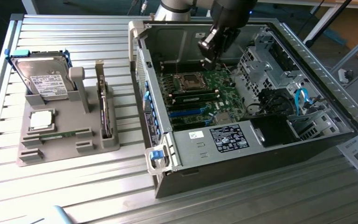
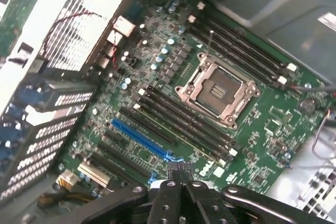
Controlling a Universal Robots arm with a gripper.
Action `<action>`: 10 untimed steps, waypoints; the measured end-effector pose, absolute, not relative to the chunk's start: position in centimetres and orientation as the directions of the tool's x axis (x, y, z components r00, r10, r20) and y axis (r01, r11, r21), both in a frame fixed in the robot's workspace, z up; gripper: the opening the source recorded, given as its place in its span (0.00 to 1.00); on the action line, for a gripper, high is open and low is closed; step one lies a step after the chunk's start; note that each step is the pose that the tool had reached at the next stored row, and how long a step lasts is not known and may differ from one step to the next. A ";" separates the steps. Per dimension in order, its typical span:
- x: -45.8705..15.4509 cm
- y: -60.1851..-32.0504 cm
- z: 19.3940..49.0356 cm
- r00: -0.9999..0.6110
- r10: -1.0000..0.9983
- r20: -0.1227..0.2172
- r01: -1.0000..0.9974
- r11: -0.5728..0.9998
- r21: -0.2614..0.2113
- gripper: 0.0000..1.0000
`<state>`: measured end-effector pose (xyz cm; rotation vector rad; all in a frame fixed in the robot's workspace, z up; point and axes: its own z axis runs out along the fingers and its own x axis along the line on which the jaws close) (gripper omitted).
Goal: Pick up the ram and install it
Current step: 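Press down the ram until it locks into place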
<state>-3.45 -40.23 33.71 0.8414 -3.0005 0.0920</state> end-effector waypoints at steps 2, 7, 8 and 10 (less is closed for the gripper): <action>-3.4 -40.2 33.7 -0.879 -0.474 0.039 -0.476 0.878 -0.050 0.11; -3.4 -40.2 33.7 -0.920 -0.389 0.039 -0.391 0.919 -0.050 0.11; -3.4 -40.2 33.7 -0.927 -0.372 0.039 -0.374 0.926 -0.050 0.11; -3.4 -40.2 33.7 -0.940 -0.340 0.039 -0.341 0.939 -0.050 0.11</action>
